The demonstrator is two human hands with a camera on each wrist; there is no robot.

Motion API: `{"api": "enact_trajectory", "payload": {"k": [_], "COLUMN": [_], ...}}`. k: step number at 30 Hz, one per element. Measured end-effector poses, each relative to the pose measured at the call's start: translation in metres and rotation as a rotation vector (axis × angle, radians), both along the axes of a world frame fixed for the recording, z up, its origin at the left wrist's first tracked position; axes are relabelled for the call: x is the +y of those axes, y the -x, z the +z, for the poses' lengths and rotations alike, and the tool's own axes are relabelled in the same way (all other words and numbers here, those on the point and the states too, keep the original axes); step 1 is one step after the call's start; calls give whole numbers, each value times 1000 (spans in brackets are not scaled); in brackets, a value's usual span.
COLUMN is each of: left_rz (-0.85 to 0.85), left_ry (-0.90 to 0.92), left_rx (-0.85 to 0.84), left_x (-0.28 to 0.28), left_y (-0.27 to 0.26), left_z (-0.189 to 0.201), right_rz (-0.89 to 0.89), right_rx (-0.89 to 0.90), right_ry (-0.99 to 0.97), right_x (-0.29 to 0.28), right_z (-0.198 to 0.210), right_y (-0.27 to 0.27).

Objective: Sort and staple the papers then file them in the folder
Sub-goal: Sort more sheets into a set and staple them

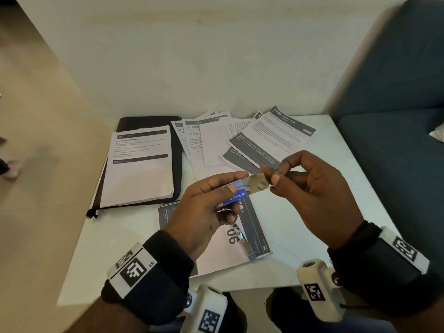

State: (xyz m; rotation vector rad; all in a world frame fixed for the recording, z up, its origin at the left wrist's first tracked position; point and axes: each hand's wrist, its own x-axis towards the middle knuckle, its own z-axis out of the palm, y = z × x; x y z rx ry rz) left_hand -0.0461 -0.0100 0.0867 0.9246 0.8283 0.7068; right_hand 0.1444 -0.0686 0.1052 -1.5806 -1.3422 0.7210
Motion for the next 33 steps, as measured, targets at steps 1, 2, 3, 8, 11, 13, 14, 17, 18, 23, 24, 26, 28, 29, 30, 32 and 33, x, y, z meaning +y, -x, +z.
{"api": "enact_trajectory", "payload": {"k": [1,2,3,8,11,13,14,17,18,23,24,26,28,29,30,32,33], "left_rz": [0,-4,-13,-60,-45,-37,-34,-29,-33,-50,-50,-49,-43,-45,-54,-75,-82], "left_ry": [-1,-7,-16,-50,-61,-65,-65,-66,-68,-51,-44,-33,-15,-7,-2,1,0], "left_rx": [-6,-8,-7,-24,-36,-33,-32,-38,-41,-70,-79,-93,-107,-109,-107,-98,-94], "left_x": [0,0,0,-3,-3,-3,-3,-3,-3,-4,-4,-4,-4,-4,-4,-6,-6], "left_y": [0,0,0,-5,-7,-7,-7,-7,-7,-6,-6,-5,-6,-6,-6,-7,-9], "left_z": [0,-1,-1,1,0,0,0,0,0,3,3,4,4,3,2,1,0], "right_rz": [4,8,15,75,53,22,8,-13,-1,84,84,75,84,78,70,62,68], "right_rx": [-20,-21,-20,-26,-106,-233,-283,-244,-186,-44,-31,-105,-257,-311,-335,-351,-349], "right_ry": [-6,-10,-8,1,-34,-73,-89,-105,-99,-27,-30,-33,-37,-34,-35,-39,-38], "right_x": [-1,-2,-3,-5,-5,-5,-6,-5,-5,-6,-6,-6,-8,-8,-9,-9,-9], "right_z": [1,3,4,3,3,2,2,0,1,4,4,1,0,1,1,0,0], "right_y": [1,3,5,13,14,13,13,12,13,20,19,16,15,16,17,18,18]}}
